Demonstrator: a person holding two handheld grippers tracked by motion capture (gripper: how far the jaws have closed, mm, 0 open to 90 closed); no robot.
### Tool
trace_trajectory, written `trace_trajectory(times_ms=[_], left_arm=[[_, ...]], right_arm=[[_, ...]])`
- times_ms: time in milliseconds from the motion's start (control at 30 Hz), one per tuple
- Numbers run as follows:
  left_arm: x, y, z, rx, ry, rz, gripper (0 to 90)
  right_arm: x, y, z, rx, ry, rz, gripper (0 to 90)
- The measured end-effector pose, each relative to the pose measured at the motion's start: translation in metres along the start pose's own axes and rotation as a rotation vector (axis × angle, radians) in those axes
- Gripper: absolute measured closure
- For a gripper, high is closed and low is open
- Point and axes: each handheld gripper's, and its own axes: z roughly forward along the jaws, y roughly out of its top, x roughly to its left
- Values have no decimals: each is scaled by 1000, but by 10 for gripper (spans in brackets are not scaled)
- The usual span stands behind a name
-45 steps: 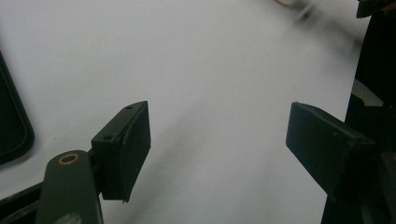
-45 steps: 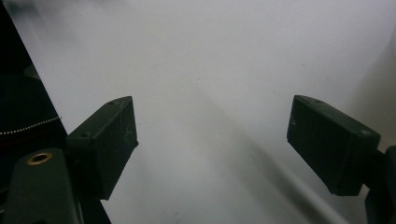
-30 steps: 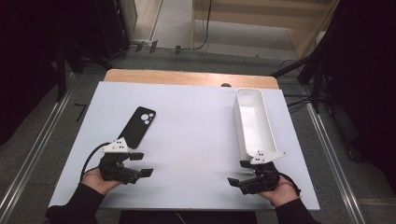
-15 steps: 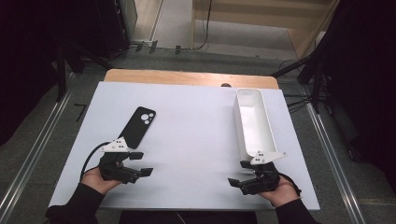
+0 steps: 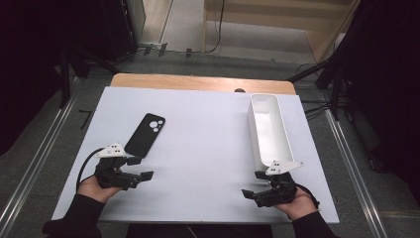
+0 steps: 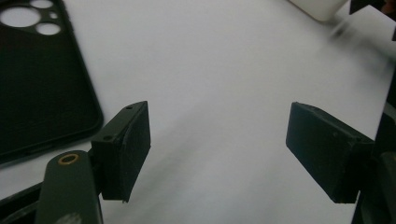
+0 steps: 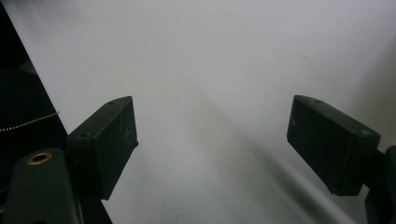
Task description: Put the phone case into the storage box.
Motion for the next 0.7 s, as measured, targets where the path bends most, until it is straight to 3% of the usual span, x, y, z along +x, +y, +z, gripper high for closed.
trace_trajectory(times_ms=[333,500,700], left_arm=[[8,-1,-7,-15,71,-35,221],[11,0,-10,-29,142,-59,221],[14,2,-12,-60,159,-81,220]], right_arm=[[0,0,0,3,0,-5,145],[0,0,1,4,3,-6,145],[0,0,1,2,1,-6,145]])
